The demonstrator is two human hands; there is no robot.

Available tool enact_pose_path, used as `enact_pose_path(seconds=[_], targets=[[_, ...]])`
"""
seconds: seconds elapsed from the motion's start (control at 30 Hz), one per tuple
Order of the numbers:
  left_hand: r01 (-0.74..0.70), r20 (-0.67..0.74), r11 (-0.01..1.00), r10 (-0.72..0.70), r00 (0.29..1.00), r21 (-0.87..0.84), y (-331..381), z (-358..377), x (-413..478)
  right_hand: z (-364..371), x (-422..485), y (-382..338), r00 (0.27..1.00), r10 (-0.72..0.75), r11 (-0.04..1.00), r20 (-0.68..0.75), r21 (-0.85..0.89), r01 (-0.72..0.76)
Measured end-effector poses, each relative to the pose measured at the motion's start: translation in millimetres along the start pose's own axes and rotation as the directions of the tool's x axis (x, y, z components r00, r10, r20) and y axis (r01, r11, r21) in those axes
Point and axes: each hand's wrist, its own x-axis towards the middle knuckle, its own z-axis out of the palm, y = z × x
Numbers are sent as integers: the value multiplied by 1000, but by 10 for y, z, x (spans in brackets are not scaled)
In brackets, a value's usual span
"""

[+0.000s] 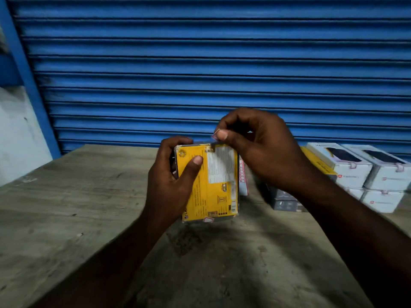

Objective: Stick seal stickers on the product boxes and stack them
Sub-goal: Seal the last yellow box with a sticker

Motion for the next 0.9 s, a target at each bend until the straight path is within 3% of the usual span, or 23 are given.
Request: enact_pose_path(seconds=[0.17,0.37,0.9], targets=[[16,99,1000,-18,995,26,-19,28,-56,-88,-25,76,982,-39,940,184,-326,98],[14,112,1000,-15,994,18,-23,33,-50,-112,-20,103,961,-49,852,271,-491,182],[5,130,999,-9,992,34,-25,31,-55,-118,-29,55,948,28,910,317,-401,108]])
